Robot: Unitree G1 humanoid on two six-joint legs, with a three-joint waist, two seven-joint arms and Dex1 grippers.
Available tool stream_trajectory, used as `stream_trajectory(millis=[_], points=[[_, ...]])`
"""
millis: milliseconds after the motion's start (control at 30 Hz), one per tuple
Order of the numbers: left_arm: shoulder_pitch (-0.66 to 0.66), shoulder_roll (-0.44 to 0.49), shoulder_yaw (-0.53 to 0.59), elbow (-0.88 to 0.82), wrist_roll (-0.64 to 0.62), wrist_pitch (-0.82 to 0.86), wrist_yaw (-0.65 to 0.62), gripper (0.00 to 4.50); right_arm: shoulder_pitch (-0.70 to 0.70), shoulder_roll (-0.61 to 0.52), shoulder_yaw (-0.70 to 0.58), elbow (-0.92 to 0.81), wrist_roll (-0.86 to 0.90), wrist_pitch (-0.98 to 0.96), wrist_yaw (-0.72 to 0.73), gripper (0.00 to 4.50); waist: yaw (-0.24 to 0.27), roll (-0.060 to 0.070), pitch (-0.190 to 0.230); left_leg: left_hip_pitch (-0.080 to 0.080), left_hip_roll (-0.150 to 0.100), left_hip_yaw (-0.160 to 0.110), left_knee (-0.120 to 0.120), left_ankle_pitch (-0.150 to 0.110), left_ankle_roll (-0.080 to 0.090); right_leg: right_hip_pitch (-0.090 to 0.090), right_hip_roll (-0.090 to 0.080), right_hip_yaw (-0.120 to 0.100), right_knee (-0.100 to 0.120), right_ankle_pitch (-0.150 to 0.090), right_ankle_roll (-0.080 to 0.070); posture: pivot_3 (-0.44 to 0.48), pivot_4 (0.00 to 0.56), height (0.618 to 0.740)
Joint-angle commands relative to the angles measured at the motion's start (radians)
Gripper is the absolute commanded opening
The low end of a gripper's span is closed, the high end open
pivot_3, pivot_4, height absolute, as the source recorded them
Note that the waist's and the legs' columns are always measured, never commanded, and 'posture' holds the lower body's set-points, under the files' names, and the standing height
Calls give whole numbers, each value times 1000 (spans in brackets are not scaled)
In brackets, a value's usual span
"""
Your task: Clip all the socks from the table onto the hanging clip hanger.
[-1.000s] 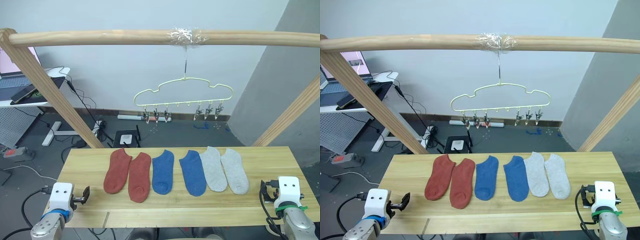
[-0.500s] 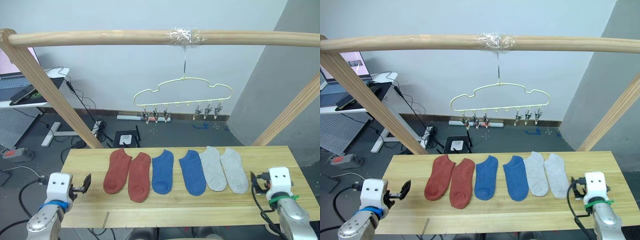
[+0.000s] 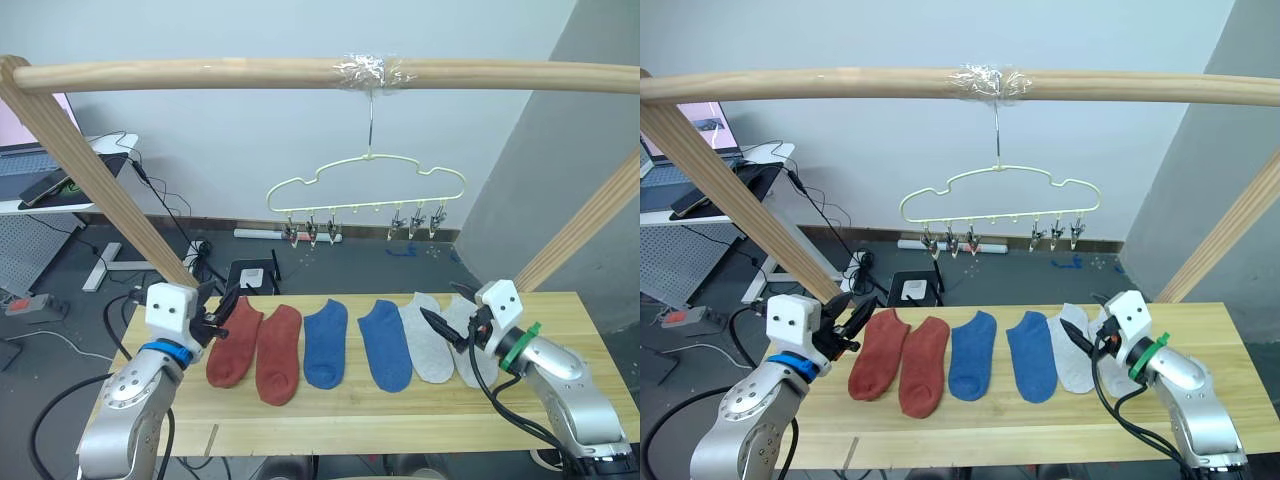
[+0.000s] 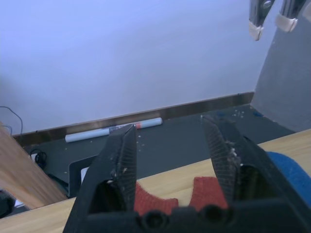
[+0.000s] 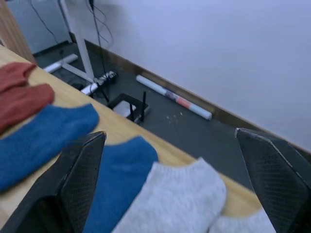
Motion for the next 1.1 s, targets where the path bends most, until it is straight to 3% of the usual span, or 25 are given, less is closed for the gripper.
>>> stream_trajectory(millis=[33,600,1100], points=[[-67,-19,-56,-61,22,2,21,2457,-52,12,40,-104,49,22,32,4500,2,0,0,0,0,0,0,0,-1,0,0,0,0,0,0,-8,128,740],[-220,-209,-186,67,166,-149,114,2457,-248,92,150,-208,102,119,28,4500,-4,-1,0,-9,-1,1,4,2,-4,-7,0,0,0,3,0,-42,121,740],[-291,-247,-194,160,197,-214,121,2457,-262,77,143,-240,124,146,30,4500,-7,-1,0,-11,-1,4,14,2,-4,-7,3,1,1,8,1,-73,113,740]])
